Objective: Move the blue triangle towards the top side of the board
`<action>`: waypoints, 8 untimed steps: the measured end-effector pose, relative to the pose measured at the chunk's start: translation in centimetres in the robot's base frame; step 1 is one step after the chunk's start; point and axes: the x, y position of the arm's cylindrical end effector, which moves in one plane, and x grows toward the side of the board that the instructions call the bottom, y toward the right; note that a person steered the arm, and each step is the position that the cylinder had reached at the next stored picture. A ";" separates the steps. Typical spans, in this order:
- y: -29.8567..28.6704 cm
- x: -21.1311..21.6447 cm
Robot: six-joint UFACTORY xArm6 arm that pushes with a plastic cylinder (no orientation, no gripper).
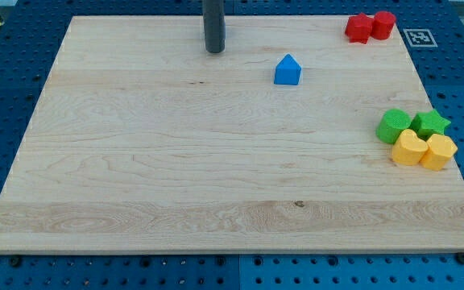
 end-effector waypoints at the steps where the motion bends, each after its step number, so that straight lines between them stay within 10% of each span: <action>1: 1.0 1.9; 8: 12.0 8.8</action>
